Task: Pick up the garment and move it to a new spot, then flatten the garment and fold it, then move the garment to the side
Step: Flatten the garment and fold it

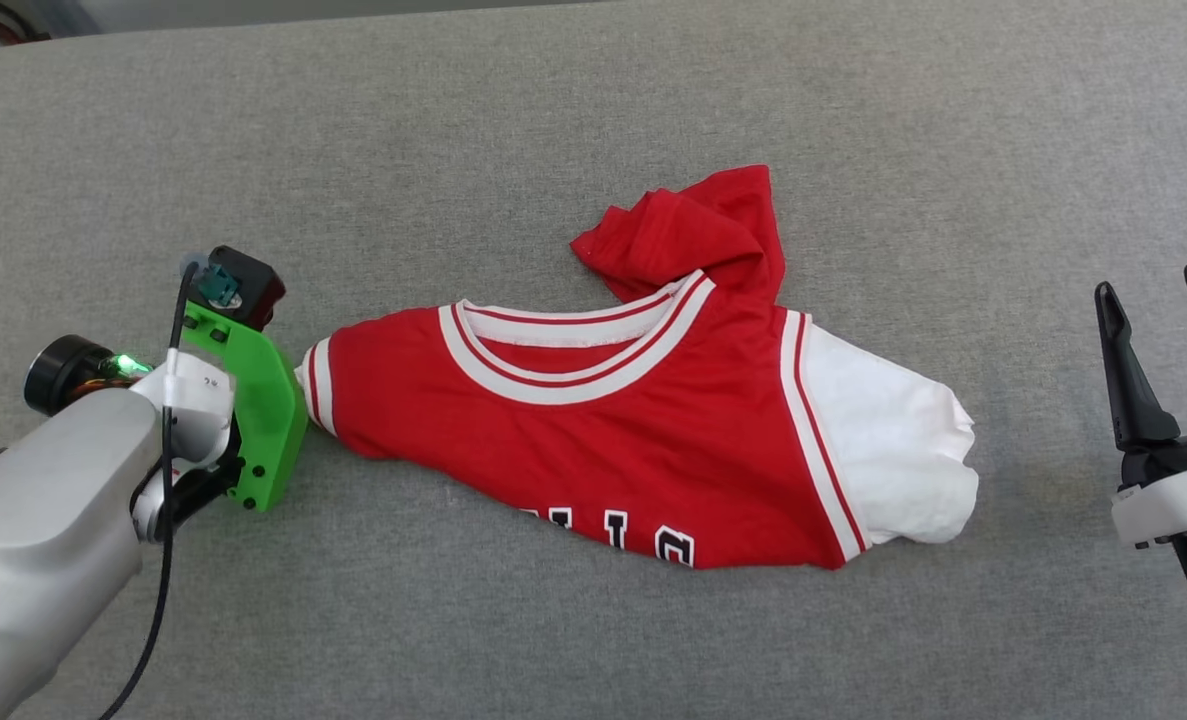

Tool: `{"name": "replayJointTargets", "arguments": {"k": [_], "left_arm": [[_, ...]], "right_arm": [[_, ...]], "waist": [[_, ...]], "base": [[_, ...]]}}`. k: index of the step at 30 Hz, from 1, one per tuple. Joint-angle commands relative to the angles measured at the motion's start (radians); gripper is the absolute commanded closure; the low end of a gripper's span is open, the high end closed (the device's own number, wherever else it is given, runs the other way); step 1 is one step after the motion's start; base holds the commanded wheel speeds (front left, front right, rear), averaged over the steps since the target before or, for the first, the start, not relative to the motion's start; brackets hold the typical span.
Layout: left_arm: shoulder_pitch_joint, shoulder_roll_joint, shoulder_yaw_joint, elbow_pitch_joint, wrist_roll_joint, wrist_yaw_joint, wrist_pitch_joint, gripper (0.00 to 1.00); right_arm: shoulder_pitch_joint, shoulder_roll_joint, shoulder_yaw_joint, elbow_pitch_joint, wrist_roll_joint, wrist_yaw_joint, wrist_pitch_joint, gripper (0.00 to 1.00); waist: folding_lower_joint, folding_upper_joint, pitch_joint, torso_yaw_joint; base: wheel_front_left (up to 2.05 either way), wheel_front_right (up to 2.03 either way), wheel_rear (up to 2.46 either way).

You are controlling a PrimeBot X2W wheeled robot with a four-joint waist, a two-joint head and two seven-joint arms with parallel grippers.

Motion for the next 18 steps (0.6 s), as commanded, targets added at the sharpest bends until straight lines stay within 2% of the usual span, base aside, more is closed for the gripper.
{"name": "replayJointTargets", "arguments": {"k": [1,2,3,7,9,16,18], "left_arm": [[0.024,-0.023,-0.005,0.017,-0.002,-0.004,-0.02,1.0],[0.026,-0.036,0.001,0.031,0.005,0.004,-0.052,0.43],[0.029,-0.046,0.007,0.039,0.009,0.011,-0.081,0.0],[0.053,-0.072,0.039,0.038,0.027,0.045,-0.222,0.0],[0.073,-0.076,0.065,0.018,0.033,0.081,-0.306,0.0],[0.185,-0.076,0.138,-0.101,0.069,0.264,-0.56,0.0],[0.22,-0.078,0.162,-0.141,0.078,0.316,-0.601,0.0]], "right_arm": [[0.01,-0.006,-0.001,0.003,-0.003,-0.001,-0.009,0.0],[0.012,-0.007,-0.002,0.003,-0.004,-0.001,-0.009,0.0],[0.015,-0.008,-0.003,0.003,-0.003,-0.001,-0.009,0.0],[0.027,-0.013,-0.005,-0.007,-0.007,-0.001,-0.009,0.0],[0.028,-0.022,-0.011,-0.016,-0.005,-0.001,-0.009,0.0],[-0.012,-0.105,-0.011,-0.064,0.021,-0.001,0.001,0.0],[-0.044,-0.139,0.008,-0.077,0.036,-0.001,0.02,0.0]], "waist": [[0.0,0.0,-0.013,0.006],[0.0,0.0,-0.025,0.011],[0.0,0.0,-0.035,0.015],[0.0,0.0,-0.092,0.037],[0.0,0.0,-0.12,0.05],[0.0,0.0,-0.182,0.101],[0.0,0.0,-0.187,0.113]], "base": [[0.0,0.0,0.0],[0.0,0.0,0.0],[0.0,0.0,0.0],[0.0,0.0,0.0],[0.0,0.0,0.0],[0.0,0.0,0.0],[0.0,0.0,0.0]]}}
